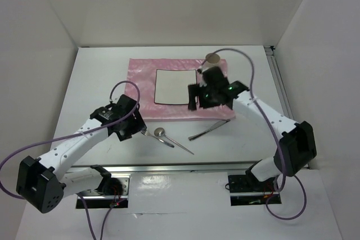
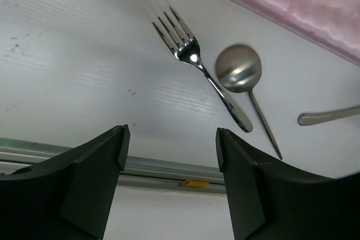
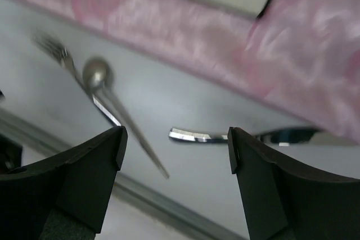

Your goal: Set the dinner table for one person

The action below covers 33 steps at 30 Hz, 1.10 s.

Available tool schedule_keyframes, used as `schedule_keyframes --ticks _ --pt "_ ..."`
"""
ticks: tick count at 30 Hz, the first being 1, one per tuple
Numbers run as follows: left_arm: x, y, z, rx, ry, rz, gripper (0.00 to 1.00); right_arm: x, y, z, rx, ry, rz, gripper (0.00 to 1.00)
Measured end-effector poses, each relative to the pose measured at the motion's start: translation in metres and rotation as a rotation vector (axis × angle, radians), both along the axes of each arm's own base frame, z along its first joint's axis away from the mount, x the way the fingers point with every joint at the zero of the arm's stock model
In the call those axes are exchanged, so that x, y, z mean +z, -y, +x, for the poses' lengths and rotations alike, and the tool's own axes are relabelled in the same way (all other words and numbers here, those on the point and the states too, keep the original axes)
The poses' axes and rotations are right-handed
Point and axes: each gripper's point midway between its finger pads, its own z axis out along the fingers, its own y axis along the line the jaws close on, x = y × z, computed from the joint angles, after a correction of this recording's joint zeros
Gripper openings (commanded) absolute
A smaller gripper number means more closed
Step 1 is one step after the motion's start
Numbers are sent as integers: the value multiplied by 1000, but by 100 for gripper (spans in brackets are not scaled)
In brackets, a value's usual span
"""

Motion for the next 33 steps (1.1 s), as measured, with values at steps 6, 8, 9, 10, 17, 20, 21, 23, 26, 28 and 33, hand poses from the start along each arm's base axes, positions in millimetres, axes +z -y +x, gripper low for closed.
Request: schedule_keyframes --ticks 6,8,9,10,17,20,21,23,26,28,33 --pt "17 -26 11 105 24 77 79 -64 -64 -109 356 -126 -118 61" --pt "29 -37 21 148 57 88 79 -67 -80 -126 431 -109 -133 51" --pt "34 -41 26 160 71 90 77 -69 -88 -132 462 -104 -144 46" --pt "37 -45 29 173 81 93 77 -75 -94 -136 482 -104 -160 46" --pt "41 -56 27 175 87 89 77 -128 -117 -133 537 -149 -280 50" --pt "37 -56 24 163 74 86 77 -144 -121 -128 542 -164 -313 54" --pt "36 -56 23 160 69 85 77 -148 -123 -126 542 -162 -320 54" --pt "33 -56 21 152 60 87 77 -154 -124 -122 537 -159 -337 54" --pt "32 -55 20 135 57 86 77 -163 -122 -120 531 -166 -361 53" --pt "31 -56 21 135 57 84 77 -166 -121 -119 529 -167 -370 50" --pt "29 -58 21 126 51 92 77 -171 -120 -117 522 -168 -382 41"
